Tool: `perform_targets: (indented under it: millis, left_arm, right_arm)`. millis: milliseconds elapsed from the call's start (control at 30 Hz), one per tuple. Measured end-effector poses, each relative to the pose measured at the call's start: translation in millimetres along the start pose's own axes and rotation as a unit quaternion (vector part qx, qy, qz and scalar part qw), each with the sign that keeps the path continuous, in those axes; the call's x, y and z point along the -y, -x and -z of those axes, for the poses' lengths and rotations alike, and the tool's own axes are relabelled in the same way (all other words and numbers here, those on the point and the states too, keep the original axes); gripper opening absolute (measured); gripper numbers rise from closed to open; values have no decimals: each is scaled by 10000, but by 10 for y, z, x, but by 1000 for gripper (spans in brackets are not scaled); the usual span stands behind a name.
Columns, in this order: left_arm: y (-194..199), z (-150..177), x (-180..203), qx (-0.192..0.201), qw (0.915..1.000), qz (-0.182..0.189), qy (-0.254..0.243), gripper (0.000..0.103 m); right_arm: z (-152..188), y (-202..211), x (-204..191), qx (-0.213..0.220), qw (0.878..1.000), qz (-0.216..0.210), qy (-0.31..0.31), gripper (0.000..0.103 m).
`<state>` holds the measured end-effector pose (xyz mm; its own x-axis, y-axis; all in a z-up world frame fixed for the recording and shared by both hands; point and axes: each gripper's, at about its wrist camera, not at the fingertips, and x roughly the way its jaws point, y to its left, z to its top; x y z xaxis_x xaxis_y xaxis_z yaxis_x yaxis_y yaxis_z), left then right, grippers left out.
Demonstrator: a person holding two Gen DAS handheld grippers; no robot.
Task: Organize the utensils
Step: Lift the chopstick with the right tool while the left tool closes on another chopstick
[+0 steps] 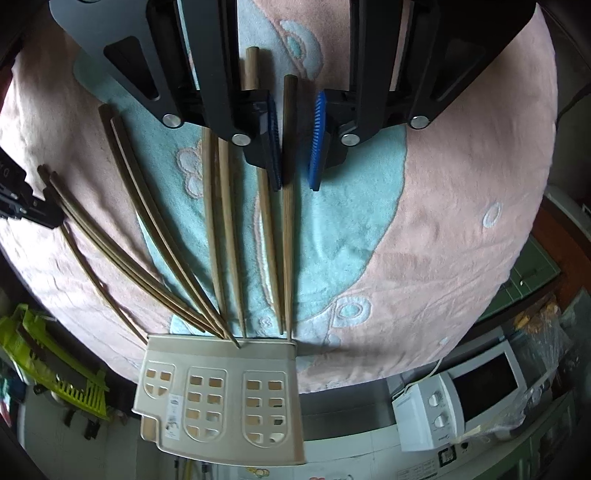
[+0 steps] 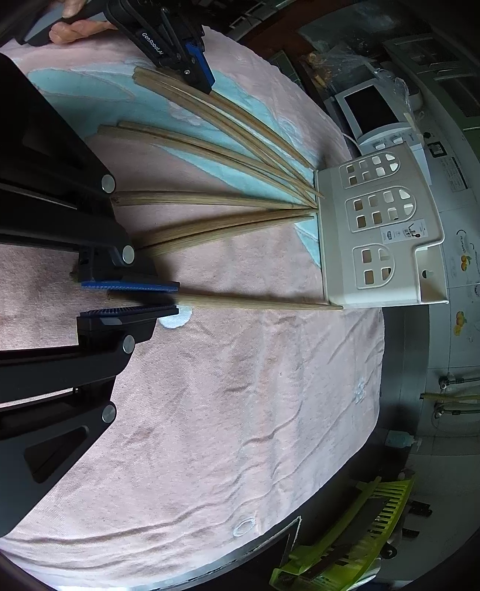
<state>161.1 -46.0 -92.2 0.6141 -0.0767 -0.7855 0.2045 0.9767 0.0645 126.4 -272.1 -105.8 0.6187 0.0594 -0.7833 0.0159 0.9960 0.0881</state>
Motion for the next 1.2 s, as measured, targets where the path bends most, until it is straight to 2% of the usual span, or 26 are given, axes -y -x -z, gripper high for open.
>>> perform_targets:
  millis: [167, 600, 667, 800, 900, 1033, 1200]
  left_arm:
    - [67, -23, -141, 40, 9991, 301, 280, 6]
    - [583, -265, -459, 876, 9909, 809, 626, 6]
    - [592, -278, -481, 853, 9919, 784, 521, 6]
    - [524, -151, -457, 558, 9927, 993, 406, 7]
    - [432, -20, -349, 337, 9938, 1032, 256, 11]
    - [237, 60, -282, 58, 9939, 1054, 321, 14]
    - [94, 98, -223, -60, 9948, 961, 338, 15]
  right_arm:
    - [-17, 122, 31, 174, 9998, 7, 32, 7]
    - [-377, 862, 97, 1295, 9914, 55, 202, 7]
    - [-425, 925, 97, 1378, 9902, 44, 227, 7]
    - [-454, 951, 98, 1432, 9893, 29, 266, 7]
    - [-453, 954, 79, 1461, 9889, 21, 274, 7]
    - [-454, 960, 58, 1468, 9887, 11, 296, 7]
    - [-448, 963, 51, 1473, 9887, -4, 280, 7]
